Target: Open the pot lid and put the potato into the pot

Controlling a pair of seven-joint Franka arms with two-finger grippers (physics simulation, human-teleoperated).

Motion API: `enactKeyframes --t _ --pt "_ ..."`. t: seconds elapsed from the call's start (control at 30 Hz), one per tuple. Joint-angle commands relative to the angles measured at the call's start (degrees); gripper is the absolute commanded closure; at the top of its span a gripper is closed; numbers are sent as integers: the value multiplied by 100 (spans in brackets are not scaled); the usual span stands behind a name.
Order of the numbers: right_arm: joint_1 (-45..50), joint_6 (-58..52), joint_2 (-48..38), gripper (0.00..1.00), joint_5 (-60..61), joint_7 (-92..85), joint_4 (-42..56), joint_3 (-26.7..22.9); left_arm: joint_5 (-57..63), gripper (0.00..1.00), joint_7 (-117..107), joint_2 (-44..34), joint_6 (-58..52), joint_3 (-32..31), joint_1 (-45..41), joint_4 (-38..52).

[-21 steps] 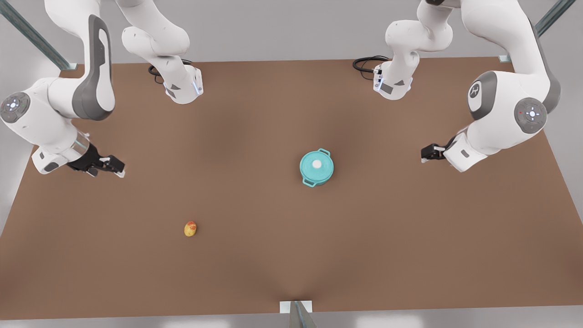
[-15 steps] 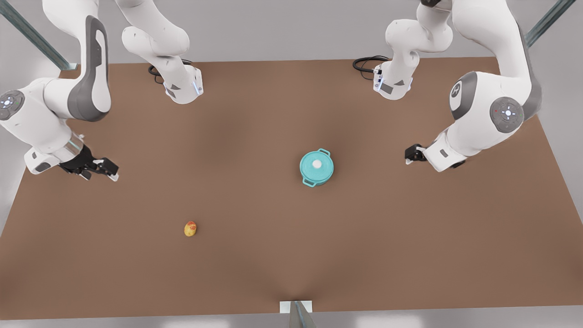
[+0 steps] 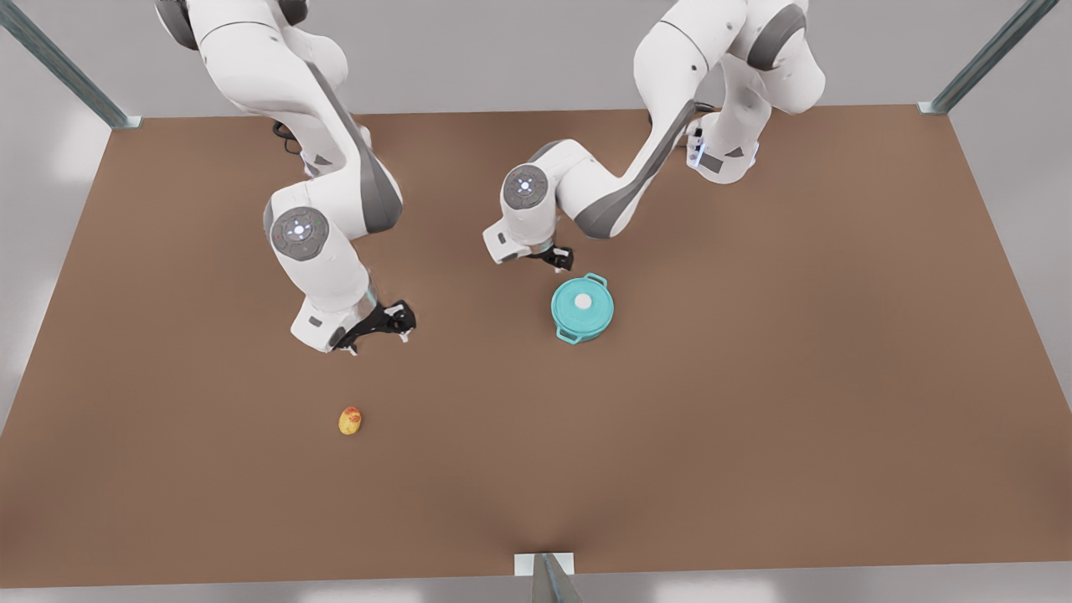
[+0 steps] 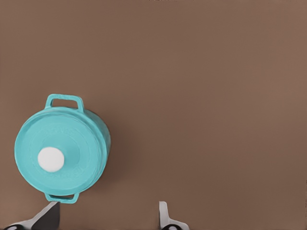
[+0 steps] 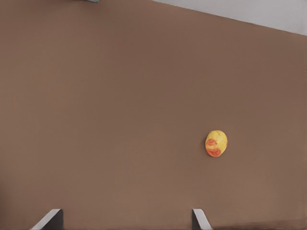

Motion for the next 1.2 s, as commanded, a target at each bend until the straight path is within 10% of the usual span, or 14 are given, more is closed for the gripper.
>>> enactKeyframes --t 0.0,0.23,1.17 --pt "-227 -32 23 0 -2 1644 -62 -40 30 0 -3407 -48 851 1 -16 -238" --pt "-386 451 567 0 7 1916 -211 -40 92 0 -3090 -400 2039 88 283 -1619" --pt "-1072 742 3116 0 6 1213 1766 -48 821 0 -2176 31 2320 335 468 -1847"
